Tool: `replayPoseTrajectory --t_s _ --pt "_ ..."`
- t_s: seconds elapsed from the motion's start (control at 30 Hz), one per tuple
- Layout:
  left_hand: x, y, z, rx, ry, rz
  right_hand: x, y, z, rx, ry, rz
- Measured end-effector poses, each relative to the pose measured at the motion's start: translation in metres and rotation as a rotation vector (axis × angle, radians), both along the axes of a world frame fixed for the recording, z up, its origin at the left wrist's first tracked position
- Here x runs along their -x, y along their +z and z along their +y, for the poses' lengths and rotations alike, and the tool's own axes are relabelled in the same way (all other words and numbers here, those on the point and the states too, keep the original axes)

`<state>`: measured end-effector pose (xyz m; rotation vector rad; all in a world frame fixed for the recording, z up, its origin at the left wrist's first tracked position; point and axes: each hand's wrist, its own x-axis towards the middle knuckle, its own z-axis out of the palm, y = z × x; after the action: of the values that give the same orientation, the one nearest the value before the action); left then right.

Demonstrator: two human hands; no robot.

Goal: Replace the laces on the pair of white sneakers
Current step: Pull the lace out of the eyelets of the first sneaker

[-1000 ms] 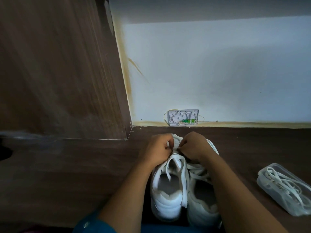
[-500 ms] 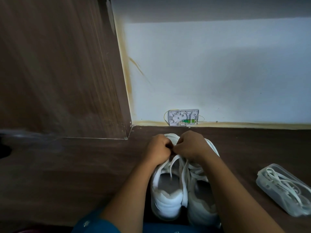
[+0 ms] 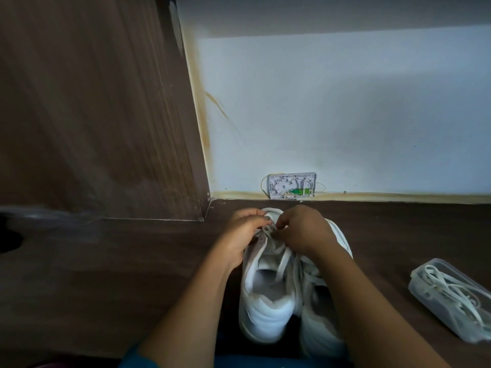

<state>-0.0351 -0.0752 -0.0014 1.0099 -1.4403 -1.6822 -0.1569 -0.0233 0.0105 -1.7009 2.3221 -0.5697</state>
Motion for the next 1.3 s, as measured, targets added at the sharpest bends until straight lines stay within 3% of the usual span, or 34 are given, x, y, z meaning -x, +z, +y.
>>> replayPoseTrajectory --t_s 0.07,0.17,0.27,0.37,0.47,0.57,0.63,0.7,0.83,0.93,1.0,1.1,1.2,1.3 --pt "-0.003 -0.004 0.0 0.044 -0.044 -0.032 -0.001 0.001 -0.005 0.127 -0.03 0.059" --pt "-0.004 -0.008 0.002 0.13 -0.122 -0.087 -0.008 0.01 -0.008 0.37 0.003 -0.015" --pt "0.001 -0.005 0.001 0.303 -0.084 -0.149 -0.018 0.018 -0.004 0.468 0.09 -0.026" --pt "0.008 0.0 0.003 0.266 0.063 -0.055 -0.013 0.017 0.0 0.439 0.062 -0.162" --pt "0.009 0.006 0.003 0.087 0.116 0.122 -0.004 0.019 0.006 0.226 0.157 -0.347" --pt "0.0 0.013 -0.003 0.003 0.102 0.27 -0.004 0.014 0.005 0.089 0.216 -0.163" --pt "-0.006 0.013 -0.008 -0.014 0.102 0.341 -0.005 0.011 0.002 0.138 0.188 -0.111" --pt "-0.01 0.009 -0.007 0.008 0.055 0.241 -0.01 0.014 -0.002 0.262 0.13 -0.102" --pt "-0.009 0.001 0.001 0.178 -0.125 -0.059 -0.02 0.039 -0.002 0.639 0.055 -0.484" --pt "0.001 0.007 0.003 0.275 -0.031 -0.031 -0.016 0.04 0.005 0.57 0.158 -0.663" --pt "0.003 0.015 0.002 0.229 0.054 0.123 -0.007 0.026 0.007 0.363 0.143 -0.562" --pt "0.002 0.023 0.0 0.155 0.054 0.338 -0.006 0.008 0.002 0.121 0.272 -0.1" --pt "-0.001 0.017 -0.005 0.101 0.104 0.251 -0.012 0.013 -0.001 0.288 0.189 -0.165" --pt "-0.005 0.003 -0.005 0.085 -0.044 -0.066 -0.012 0.024 -0.004 0.56 0.09 -0.215"
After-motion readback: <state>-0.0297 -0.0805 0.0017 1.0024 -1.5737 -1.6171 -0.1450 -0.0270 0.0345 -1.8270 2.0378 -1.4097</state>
